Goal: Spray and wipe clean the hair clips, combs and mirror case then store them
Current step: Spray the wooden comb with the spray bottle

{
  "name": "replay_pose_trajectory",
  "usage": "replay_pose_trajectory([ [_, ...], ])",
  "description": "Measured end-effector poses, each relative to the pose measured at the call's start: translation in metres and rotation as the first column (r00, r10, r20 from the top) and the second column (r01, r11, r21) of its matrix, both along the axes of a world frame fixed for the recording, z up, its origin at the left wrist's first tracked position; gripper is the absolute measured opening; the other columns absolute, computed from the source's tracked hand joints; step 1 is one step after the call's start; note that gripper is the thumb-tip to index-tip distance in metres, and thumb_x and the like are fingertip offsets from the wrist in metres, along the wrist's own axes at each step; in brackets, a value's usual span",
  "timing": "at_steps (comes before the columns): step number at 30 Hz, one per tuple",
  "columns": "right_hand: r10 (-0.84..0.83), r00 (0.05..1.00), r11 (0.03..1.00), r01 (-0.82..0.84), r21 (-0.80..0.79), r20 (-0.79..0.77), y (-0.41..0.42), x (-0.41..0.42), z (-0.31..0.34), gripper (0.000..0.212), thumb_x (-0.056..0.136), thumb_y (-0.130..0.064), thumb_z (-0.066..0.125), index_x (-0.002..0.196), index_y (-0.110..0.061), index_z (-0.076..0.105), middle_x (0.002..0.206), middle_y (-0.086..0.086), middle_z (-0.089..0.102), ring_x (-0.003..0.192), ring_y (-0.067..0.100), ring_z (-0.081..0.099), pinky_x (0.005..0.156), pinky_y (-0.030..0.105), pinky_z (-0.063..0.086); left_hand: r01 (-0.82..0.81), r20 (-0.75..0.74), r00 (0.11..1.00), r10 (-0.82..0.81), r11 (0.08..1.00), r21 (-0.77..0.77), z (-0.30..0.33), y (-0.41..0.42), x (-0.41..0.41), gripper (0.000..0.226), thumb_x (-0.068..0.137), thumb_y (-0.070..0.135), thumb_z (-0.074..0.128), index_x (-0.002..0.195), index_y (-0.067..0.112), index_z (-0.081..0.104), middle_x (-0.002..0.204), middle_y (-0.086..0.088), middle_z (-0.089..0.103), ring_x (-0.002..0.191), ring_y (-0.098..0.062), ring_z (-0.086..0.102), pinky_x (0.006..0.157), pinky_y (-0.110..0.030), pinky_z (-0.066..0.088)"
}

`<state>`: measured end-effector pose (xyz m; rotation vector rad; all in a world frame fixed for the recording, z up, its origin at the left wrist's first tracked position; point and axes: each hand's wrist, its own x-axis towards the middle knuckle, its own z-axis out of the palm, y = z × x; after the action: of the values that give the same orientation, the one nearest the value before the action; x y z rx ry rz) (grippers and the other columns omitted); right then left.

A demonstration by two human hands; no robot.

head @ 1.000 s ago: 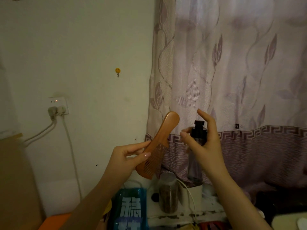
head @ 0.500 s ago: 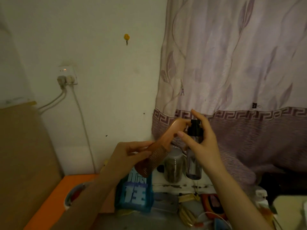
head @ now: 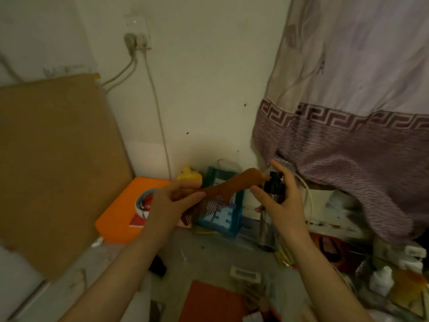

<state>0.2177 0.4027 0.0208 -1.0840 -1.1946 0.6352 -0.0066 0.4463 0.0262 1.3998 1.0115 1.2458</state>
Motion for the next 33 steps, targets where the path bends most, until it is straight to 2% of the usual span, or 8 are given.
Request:
replay_pose_trajectory([
  [4,0.043,0.999,0.996,-0.044,-0.078,-0.012,-0.003,-0.026,-0.031,0.057,0.078,-0.027,0.071,0.124,-0.047,0.045,0.117,-0.012,0.058,0.096,0.002,0.065,0.061,0.026,0.058,-0.119,0.022,0.992,0.121,0.99,-0.076,-0.026,-0.012,-0.024,0.02,0.069,0.016,0.076,0.089,0.019,0.07,0.081,0.005,0.075,0.078,-0.009,0.071,0.058,-0.018,0.055],
  [9,0.067,0.998,0.984,-0.065,-0.168,0.011,-0.01,-0.062,-0.065,0.056,0.08,-0.027,0.07,0.128,-0.041,0.044,0.119,-0.021,0.056,0.096,0.013,0.066,0.075,0.04,0.059,-0.204,-0.014,0.979,0.205,0.964,-0.168,-0.054,-0.022,-0.06,0.016,0.073,0.013,0.076,0.088,0.017,0.07,0.088,-0.008,0.074,0.084,-0.022,0.071,0.073,-0.037,0.058],
  [13,0.057,0.998,0.97,-0.065,-0.236,-0.04,-0.013,-0.095,-0.093,0.06,0.08,-0.027,0.069,0.135,-0.03,0.045,0.102,-0.038,0.057,0.096,0.001,0.064,0.067,0.025,0.058,-0.172,-0.01,0.985,0.173,0.964,-0.203,-0.075,-0.022,-0.094,0.019,0.076,0.009,0.073,0.094,0.013,0.069,0.088,-0.006,0.074,0.083,-0.025,0.07,0.066,-0.033,0.06],
  [18,-0.044,0.998,0.937,0.026,-0.347,-0.044,-0.012,-0.142,-0.134,0.058,0.082,-0.011,0.072,0.132,-0.027,0.048,0.101,-0.014,0.06,0.084,0.009,0.066,0.063,0.036,0.06,-0.092,-0.015,0.996,0.092,0.943,-0.319,-0.113,-0.007,-0.145,0.027,0.07,0.014,0.076,0.095,0.02,0.07,0.094,0.002,0.075,0.092,-0.018,0.07,0.074,-0.03,0.058],
  [22,-0.154,0.987,0.897,0.116,-0.427,-0.056,-0.017,-0.191,-0.167,0.056,0.082,-0.009,0.072,0.131,-0.022,0.048,0.104,-0.004,0.058,0.075,-0.004,0.065,0.053,0.015,0.052,-0.017,-0.09,0.996,-0.024,0.905,-0.424,-0.143,0.008,-0.189,0.039,0.067,0.025,0.077,0.104,0.021,0.068,0.11,-0.005,0.07,0.103,-0.022,0.066,0.089,-0.04,0.054],
  [26,-0.24,0.968,0.839,0.168,-0.517,-0.075,-0.021,-0.237,-0.196,0.053,0.083,-0.011,0.071,0.127,-0.03,0.047,0.107,-0.014,0.054,0.082,-0.012,0.062,0.051,0.011,0.05,0.057,-0.061,0.993,-0.097,0.878,-0.475,-0.173,0.022,-0.225,0.026,0.074,0.013,0.075,0.099,0.02,0.07,0.102,-0.002,0.072,0.097,-0.018,0.068,0.077,-0.026,0.056],
  [28,-0.266,0.96,0.817,0.178,-0.548,-0.086,-0.028,-0.25,-0.206,0.054,0.083,-0.011,0.071,0.128,-0.03,0.047,0.108,-0.014,0.055,0.086,-0.004,0.064,0.053,0.016,0.053,0.062,-0.056,0.993,-0.105,0.858,-0.51,-0.185,0.024,-0.234,0.024,0.077,0.009,0.074,0.095,0.024,0.07,0.1,-0.001,0.071,0.094,-0.015,0.068,0.069,-0.019,0.055],
  [33,-0.344,0.937,0.734,0.228,-0.639,-0.061,-0.043,-0.275,-0.229,0.053,0.082,-0.014,0.072,0.126,-0.031,0.047,0.109,-0.003,0.063,0.092,0.011,0.067,0.061,0.03,0.058,0.088,-0.063,0.986,-0.155,0.799,-0.595,-0.221,0.024,-0.252,0.022,0.079,0.007,0.072,0.092,0.025,0.07,0.106,-0.003,0.066,0.099,-0.02,0.063,0.072,-0.024,0.055],
])
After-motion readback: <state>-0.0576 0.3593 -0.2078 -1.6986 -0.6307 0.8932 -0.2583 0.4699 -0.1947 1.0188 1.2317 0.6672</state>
